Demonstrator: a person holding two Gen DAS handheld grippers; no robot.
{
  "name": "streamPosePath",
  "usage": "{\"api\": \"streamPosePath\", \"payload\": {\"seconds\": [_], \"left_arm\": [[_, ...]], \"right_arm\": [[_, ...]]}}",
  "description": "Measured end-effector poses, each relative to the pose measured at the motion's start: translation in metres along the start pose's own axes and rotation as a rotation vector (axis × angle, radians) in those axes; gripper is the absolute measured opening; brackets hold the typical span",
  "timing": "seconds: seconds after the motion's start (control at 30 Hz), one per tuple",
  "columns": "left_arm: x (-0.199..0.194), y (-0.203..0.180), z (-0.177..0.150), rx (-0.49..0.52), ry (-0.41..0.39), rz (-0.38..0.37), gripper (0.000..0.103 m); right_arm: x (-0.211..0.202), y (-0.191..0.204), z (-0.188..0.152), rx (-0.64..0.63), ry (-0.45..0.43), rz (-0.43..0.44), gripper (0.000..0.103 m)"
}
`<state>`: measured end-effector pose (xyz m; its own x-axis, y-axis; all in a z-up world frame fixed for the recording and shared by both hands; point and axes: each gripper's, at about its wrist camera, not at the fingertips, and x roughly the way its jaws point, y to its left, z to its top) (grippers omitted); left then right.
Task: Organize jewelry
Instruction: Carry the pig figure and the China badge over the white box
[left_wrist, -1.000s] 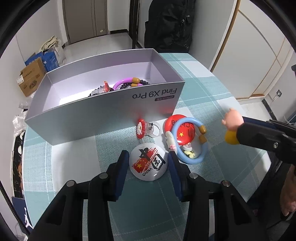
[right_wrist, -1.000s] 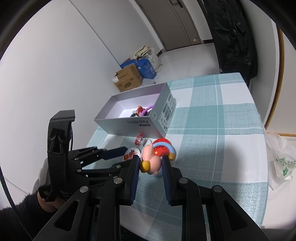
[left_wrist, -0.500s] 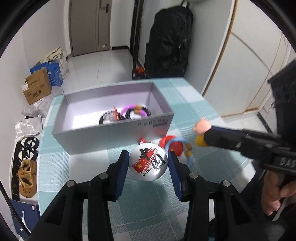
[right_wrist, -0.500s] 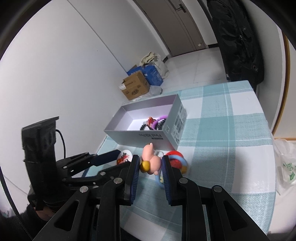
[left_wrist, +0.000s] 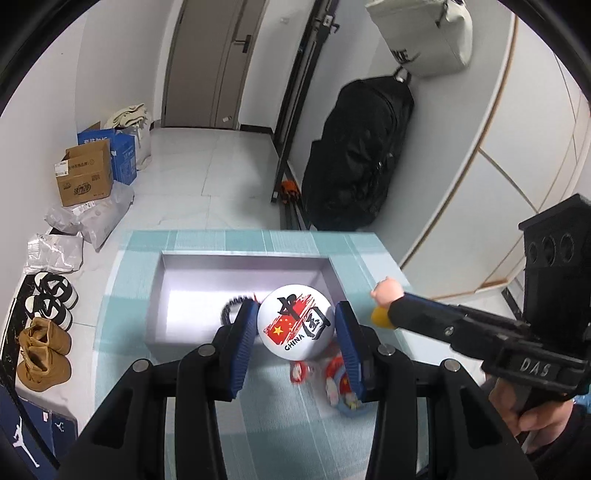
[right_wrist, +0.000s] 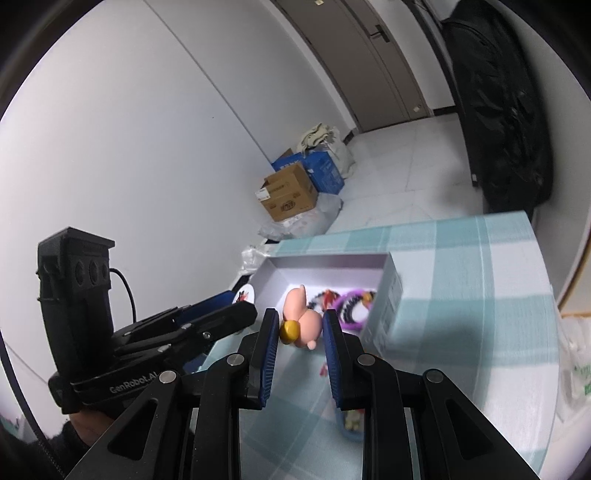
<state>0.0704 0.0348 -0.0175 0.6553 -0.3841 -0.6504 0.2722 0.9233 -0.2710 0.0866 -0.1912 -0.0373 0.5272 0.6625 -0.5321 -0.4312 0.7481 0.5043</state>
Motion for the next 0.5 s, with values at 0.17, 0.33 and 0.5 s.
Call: {"api": "streamPosePath", "payload": {"seconds": [0.17,0.33,0.5], "left_arm": [[0.007,0.011,0.006,-0.037,0.007,-0.004,0.037],[0.02,0.024,0.013,-0.072,0.027,0.003,0.037],[0.03,0.028,0.021,-0.063,0.032,0.002,0.037]], "right_arm": [[0.015,0.001,0.007,-0.013,0.023,0.004,0.023],[0.034,-0.004,0.013,-0.022,0.054,0.002,0.023],[0.045,-0.012,0.022,-0.008,0.059,-0.003,0.023]]}}
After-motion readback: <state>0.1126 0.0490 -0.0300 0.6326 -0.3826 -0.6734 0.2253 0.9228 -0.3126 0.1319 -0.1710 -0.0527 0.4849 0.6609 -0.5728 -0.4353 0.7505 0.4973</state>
